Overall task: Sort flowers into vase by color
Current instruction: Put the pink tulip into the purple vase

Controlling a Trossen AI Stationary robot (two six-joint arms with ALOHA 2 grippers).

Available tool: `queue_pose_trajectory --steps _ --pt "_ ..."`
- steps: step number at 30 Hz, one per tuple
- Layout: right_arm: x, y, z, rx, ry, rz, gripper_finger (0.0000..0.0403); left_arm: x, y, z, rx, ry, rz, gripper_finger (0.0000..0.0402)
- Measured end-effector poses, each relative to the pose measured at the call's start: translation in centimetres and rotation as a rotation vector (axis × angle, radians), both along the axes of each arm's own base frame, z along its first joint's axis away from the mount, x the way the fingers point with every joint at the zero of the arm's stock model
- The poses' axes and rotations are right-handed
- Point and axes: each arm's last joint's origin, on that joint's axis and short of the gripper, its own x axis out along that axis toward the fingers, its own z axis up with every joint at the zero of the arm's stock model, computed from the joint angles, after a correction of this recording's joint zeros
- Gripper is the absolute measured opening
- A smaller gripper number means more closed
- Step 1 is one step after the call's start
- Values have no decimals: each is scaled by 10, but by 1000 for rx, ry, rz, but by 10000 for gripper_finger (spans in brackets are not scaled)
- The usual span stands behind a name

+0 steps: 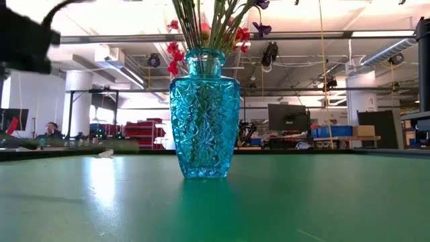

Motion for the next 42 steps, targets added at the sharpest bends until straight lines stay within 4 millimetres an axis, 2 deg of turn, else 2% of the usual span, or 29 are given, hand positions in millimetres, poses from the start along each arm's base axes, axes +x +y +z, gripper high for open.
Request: queue_pose_trajectory --steps 5,10,16,20,25,31,35,42 --pt "-4 -3 6 9 -19 -6 336 3 -6 24 11 12 -13 0" --pt "-11 -9 21 46 -96 -23 336 3 -8 42 25 22 -20 0" --pt "-26 -20 41 29 -188 -75 336 4 -10 51 25 20 -22 0" --pt "-32 -24 48 39 -206 -76 336 3 -13 55 10 14 -19 0" --pt "-33 -24 48 50 -204 -62 336 4 -21 65 -91 46 -4 0" --pt "-31 -20 46 67 -180 31 336 3 -37 87 -256 65 -24 0" --pt "-35 -20 55 132 -197 85 336 2 -50 105 -386 65 -44 0" --pt "-39 -10 49 209 -105 234 336 5 -71 135 -554 -75 -107 0"
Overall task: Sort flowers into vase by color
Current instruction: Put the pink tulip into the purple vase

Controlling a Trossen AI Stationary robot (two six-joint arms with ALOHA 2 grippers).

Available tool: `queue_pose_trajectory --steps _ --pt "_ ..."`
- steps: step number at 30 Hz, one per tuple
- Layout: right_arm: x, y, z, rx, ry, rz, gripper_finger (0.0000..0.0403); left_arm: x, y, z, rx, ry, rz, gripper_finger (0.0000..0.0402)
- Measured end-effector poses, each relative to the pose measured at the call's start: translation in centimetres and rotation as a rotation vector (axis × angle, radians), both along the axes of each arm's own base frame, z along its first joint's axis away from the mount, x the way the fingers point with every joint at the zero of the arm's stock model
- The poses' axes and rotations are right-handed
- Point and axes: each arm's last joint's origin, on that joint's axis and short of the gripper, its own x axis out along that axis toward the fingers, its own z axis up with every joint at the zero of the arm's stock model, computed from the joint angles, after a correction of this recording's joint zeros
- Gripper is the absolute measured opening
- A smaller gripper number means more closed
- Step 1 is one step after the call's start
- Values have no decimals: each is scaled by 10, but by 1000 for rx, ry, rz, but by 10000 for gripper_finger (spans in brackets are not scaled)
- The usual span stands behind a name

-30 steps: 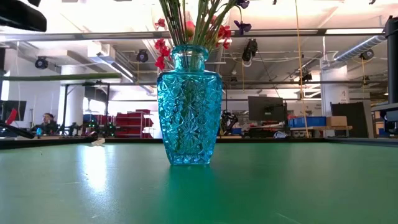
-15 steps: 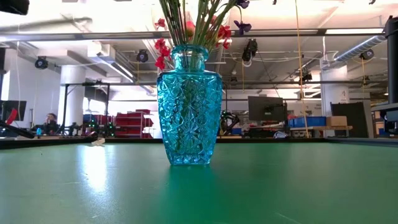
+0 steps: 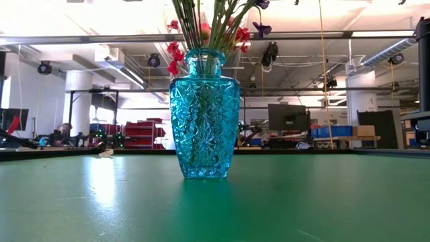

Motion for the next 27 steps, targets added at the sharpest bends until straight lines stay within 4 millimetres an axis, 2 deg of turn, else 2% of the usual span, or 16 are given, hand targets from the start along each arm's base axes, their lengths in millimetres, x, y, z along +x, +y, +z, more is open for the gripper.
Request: queue_pose_trajectory --steps 3,5,12,19,23,27 --pt "-12 2 -4 0 74 15 336 3 -13 16 -75 -177 -65 0" --pt "-20 4 -6 -13 120 26 336 2 -20 27 -61 -331 -109 0" --pt "-36 26 -11 -91 125 69 336 -5 -33 77 173 -905 -148 0" --pt "-43 48 -17 -136 53 142 336 0 -44 121 264 -1342 -209 0" --pt "-45 61 -26 -164 25 189 336 4 -52 131 299 -1539 -297 0" --pt "-47 74 -38 -207 4 238 336 7 -56 134 342 -1653 -338 0"
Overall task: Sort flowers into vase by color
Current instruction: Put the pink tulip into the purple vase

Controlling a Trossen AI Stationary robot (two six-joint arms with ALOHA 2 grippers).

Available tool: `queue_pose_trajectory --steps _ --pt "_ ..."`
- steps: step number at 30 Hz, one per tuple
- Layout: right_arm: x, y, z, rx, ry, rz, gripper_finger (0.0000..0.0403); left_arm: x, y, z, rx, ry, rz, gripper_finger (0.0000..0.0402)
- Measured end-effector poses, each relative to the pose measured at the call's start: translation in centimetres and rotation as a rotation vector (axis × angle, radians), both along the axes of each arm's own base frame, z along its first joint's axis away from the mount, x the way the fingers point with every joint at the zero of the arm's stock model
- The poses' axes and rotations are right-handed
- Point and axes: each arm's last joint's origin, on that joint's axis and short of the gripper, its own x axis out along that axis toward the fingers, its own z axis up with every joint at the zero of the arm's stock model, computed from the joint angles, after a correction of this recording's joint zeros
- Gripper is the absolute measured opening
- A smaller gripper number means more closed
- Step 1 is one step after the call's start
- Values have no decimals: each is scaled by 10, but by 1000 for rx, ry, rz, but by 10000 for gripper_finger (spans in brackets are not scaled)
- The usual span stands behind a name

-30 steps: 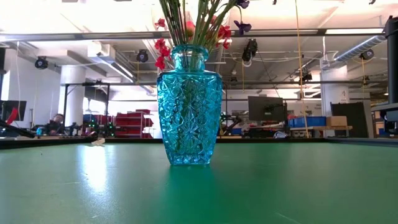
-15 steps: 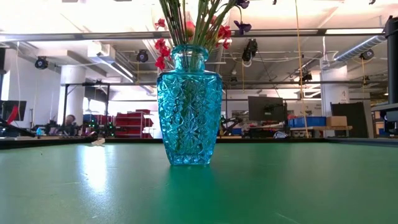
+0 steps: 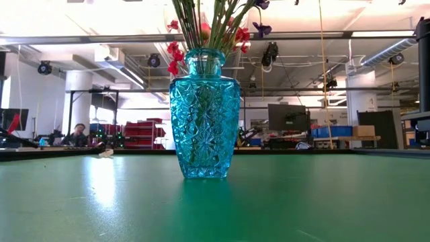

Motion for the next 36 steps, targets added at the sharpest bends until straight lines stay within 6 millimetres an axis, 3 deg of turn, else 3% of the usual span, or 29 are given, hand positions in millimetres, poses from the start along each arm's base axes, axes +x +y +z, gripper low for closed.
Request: queue_pose_trajectory --steps 5,11,17,22,27,36 --pt "3 11 -13 -25 -50 15 336 5 -7 9 7 -159 0 0" --pt "7 20 -28 -160 -120 -123 336 14 -12 0 66 -166 44 0" --pt "26 40 -27 -322 -331 -136 336 24 -14 -18 44 -99 377 0" --pt "49 54 -35 -418 -464 -136 336 36 -22 -43 116 -70 607 0" --pt "69 53 -37 -428 -565 -154 336 39 -25 -50 137 -66 664 0" --pt "98 36 -35 -252 -676 -47 332 44 -21 -50 5 -60 712 0"
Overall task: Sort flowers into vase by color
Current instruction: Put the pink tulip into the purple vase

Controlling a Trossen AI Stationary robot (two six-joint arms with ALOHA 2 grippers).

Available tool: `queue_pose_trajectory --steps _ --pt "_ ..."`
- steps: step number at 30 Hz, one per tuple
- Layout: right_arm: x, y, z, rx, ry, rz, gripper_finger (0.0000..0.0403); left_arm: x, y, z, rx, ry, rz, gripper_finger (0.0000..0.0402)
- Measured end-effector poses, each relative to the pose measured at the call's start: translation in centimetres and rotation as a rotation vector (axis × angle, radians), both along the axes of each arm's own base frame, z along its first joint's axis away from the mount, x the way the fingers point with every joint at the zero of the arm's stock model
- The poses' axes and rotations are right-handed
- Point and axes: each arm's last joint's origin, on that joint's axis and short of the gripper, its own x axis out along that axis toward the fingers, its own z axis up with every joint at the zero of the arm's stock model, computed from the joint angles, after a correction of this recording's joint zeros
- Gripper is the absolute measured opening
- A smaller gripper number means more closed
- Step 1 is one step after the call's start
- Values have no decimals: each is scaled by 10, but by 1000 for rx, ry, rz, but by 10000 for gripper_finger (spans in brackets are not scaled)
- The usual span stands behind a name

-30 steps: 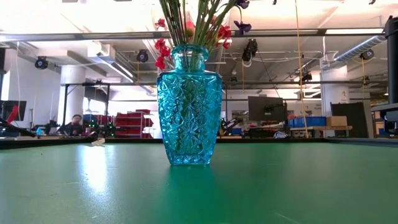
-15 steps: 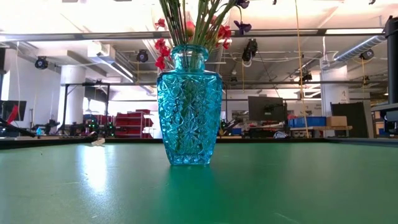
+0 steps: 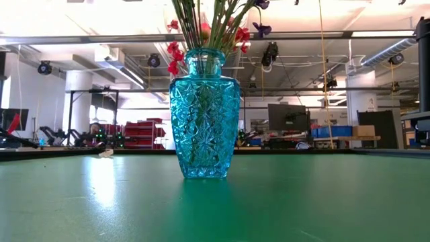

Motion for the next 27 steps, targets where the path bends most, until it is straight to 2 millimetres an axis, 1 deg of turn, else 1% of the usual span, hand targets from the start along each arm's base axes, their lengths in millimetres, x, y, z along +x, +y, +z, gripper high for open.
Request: queue_pose_trajectory --steps 5,8,12,15,17,19,21,27 --pt "11 -7 4 41 -18 15 324 6 5 0 -24 -8 18 0" --pt "15 -11 6 53 -24 6 324 13 11 0 -36 -12 39 0" --pt "20 -14 3 50 -12 -3 324 21 19 0 -42 -14 66 0" --pt "22 -16 3 75 -4 -4 323 23 20 0 -41 -14 71 0" --pt "23 -18 3 84 -1 -6 314 23 20 0 -40 -13 71 0" --pt "24 -19 3 84 0 -11 292 23 20 0 -39 -13 71 0" --pt "25 -21 3 92 1 -17 258 24 21 0 -35 -10 74 0" --pt "27 -24 3 111 5 -22 121 26 24 -1 -24 -2 82 0"
